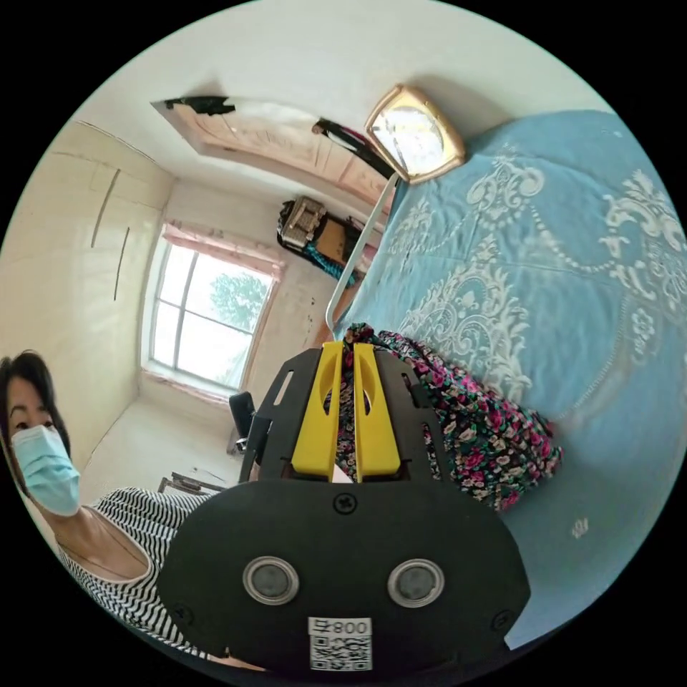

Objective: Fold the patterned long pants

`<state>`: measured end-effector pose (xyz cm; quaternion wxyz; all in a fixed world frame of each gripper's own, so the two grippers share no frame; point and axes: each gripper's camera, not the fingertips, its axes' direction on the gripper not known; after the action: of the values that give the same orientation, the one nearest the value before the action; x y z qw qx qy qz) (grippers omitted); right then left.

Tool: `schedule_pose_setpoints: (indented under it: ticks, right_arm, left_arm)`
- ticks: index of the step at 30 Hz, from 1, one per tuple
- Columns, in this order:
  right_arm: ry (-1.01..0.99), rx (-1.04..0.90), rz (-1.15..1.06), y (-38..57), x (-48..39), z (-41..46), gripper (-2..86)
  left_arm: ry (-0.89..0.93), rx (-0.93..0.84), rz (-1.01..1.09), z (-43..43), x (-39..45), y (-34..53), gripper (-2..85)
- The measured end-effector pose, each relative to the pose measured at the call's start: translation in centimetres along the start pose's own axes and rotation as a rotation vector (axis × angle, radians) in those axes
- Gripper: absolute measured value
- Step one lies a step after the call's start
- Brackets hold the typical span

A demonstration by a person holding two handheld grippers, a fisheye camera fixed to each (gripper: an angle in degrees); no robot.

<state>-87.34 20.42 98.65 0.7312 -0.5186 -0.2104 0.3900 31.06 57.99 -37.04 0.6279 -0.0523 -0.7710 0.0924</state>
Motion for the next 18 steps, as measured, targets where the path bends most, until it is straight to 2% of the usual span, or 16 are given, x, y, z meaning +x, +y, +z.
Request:
schedule_pose_setpoints:
  ticks: [8, 18]
  right_arm:
    - [0.068, -0.166, 0.033, -6.1, -3.2, 10.6, 2.2]
    - [0.148, -0.323, 0.064, -11.1, -5.7, 19.6, 2.6]
  left_arm:
    - [-0.115, 0.035, -0.181, -5.6, -13.7, 3.4, 1.6]
    - [-0.167, 0.042, -0.339, -7.4, -24.4, 7.1, 1.2]
